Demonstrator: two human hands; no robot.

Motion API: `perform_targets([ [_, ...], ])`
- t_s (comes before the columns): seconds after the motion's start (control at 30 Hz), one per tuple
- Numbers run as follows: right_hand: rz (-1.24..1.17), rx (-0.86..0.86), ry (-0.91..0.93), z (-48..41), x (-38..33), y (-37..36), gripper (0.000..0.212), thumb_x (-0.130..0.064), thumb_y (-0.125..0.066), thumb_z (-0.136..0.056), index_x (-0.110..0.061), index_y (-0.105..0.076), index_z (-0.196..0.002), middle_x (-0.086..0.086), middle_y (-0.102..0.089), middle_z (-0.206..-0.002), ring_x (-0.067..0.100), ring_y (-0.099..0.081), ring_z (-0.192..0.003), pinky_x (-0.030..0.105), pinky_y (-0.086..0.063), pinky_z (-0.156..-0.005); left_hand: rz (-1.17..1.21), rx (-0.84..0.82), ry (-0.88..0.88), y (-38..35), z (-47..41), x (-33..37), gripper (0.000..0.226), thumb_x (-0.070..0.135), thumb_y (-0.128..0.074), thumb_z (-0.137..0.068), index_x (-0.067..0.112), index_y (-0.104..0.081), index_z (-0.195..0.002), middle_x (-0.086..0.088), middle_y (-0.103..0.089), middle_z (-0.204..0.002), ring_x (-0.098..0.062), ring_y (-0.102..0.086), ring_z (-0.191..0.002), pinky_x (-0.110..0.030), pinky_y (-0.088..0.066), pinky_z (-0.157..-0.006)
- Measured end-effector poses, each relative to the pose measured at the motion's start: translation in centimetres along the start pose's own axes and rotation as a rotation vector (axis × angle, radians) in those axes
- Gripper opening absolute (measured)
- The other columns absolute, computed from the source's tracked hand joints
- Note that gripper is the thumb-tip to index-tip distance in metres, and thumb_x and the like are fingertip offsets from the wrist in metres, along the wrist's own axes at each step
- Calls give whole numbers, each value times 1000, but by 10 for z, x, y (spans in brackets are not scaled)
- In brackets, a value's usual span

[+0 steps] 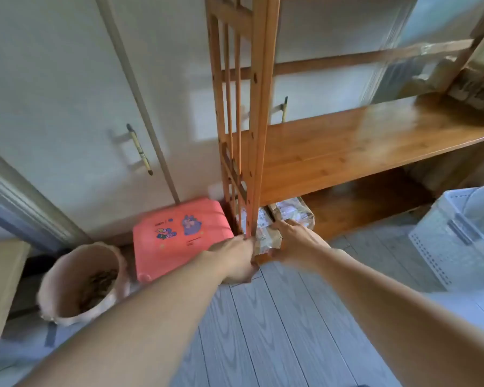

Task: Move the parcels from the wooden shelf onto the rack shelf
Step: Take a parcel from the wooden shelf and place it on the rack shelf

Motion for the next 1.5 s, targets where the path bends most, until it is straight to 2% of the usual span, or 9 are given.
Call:
perform_targets([
  [0.3, -72, 34, -173, -97, 29, -67, 55, -50, -61, -93, -29, -47, -142, 17, -49, -137, 41, -54, -125, 46, -53, -93, -19, -121, 39, -61, -71, -52, 17, 29, -49, -91, 16, -59, -98, -13, -63, -125, -39, -61, -116, -45, -53, -97],
  [0.47, -47, 71, -284, -128, 36, -85, 64, -36, -74, -87, -29, -45, -143, 17, -43, -138, 39, -46, -130, 46, -50, -95, 53, -102, 27, -73, -91, -65, 33, 24, -49, -97, 5, -62, -119, -19, -60, -132, -39, -59, -120, -35, -46, -92],
  [0.6, -33, 111, -395, -142, 47, -87, 76, -43, -77, -82, -23, -37, -144, 18, -40, -138, 41, -50, -130, 47, -50, -97, 90, -102, 34, -80, -98, -65, 45, 21, -46, -100, -1, -51, -140, -24, -46, -148, -39, -49, -135, -36, -41, -110],
  [0.77, -218, 135, -458, -142, 52, -95, 76, -35, -75, -83, -16, -32, -142, 21, -53, -138, 43, -55, -127, 47, -49, -94, 145, -88, 52, -84, -95, -67, 40, 17, -46, -97, 0, -59, -131, -24, -52, -142, -38, -54, -129, -38, -45, -109],
  [0.97, -332, 313, -507, -59, 58, -72, 83, -59, -75, -73, -16, -35, -131, 21, -50, -135, 43, -48, -126, 47, -48, -92, 286, -102, 95, -76, -59, -66, 29, 23, -51, -89, 8, -71, -103, -15, -73, -111, -37, -71, -98, -47, -60, -87],
  [1.17, -457, 415, -629, 61, 29, -95, 85, -53, -76, -70, -14, -35, -134, 26, -48, -131, 46, -46, -123, 50, -43, -100, 488, 14, 175, -50, 11, -63, 33, 32, -48, -96, 4, -65, -99, -18, -72, -107, -42, -67, -108, -42, -54, -86],
  [1.37, -612, 575, -599, 163, -62, -122, 89, -52, -83, -59, -18, -38, -129, 24, -49, -129, 45, -44, -126, 54, -47, -97, 827, 10, 285, -63, 114, -94, 75, 57, -51, -96, 15, -31, -155, -14, -53, -148, -31, -57, -128, -34, -50, -85],
  [1.43, -573, 596, -422, 173, -122, -125, 89, -48, -89, -55, -18, -42, -125, 20, -52, -124, 44, -46, -123, 56, -47, -96, 1138, 119, 203, -55, 143, -105, 68, 41, -61, -99, 13, -32, -153, -7, -58, -142, -20, -64, -109, -20, -54, -68],
  [1.5, -603, 575, -315, 179, -177, -129, 95, -53, -90, -52, -18, -44, -127, 14, -53, -121, 38, -46, -122, 54, -45, -99, 1355, 356, 147, -38, 179, -140, 52, 20, -67, -98, 8, -45, -144, -7, -68, -133, -15, -69, -98, -17, -59, -76],
])
Point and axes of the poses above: each hand's wrist, its own z-axis away from the middle knuckle, its own y-axis out of the back of the hand, x = y × z, the point moved 10 cm from there along -z, towards the middle knuckle
